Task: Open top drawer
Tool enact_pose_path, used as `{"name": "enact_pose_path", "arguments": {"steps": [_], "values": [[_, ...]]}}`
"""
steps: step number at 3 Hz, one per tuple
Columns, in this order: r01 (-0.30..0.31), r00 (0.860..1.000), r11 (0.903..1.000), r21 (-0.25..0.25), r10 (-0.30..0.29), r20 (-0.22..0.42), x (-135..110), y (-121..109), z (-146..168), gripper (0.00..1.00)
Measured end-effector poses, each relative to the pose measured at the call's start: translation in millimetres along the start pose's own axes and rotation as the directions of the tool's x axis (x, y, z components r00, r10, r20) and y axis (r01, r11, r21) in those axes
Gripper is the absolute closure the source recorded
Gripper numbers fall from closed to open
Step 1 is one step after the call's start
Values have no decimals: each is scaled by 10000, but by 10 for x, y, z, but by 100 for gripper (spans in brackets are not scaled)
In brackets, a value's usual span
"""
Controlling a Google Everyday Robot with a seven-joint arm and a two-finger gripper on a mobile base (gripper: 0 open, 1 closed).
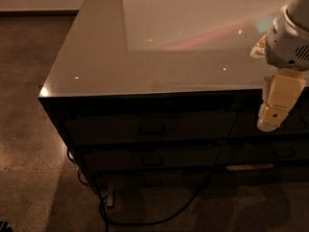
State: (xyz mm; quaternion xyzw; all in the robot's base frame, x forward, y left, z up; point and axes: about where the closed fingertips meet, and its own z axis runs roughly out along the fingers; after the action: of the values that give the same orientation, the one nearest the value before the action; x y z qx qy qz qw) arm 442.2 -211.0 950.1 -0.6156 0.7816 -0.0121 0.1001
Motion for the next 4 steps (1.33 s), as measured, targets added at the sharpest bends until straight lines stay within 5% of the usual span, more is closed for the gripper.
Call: {"name": "enact_pose_path", "arguments": {"steps": [1, 4], "values": [[37, 10000, 9999, 146, -38, 60, -30, -29, 36, 0], [361, 9988, 9869, -1573, -306, 374, -151, 496, 414, 0]]}}
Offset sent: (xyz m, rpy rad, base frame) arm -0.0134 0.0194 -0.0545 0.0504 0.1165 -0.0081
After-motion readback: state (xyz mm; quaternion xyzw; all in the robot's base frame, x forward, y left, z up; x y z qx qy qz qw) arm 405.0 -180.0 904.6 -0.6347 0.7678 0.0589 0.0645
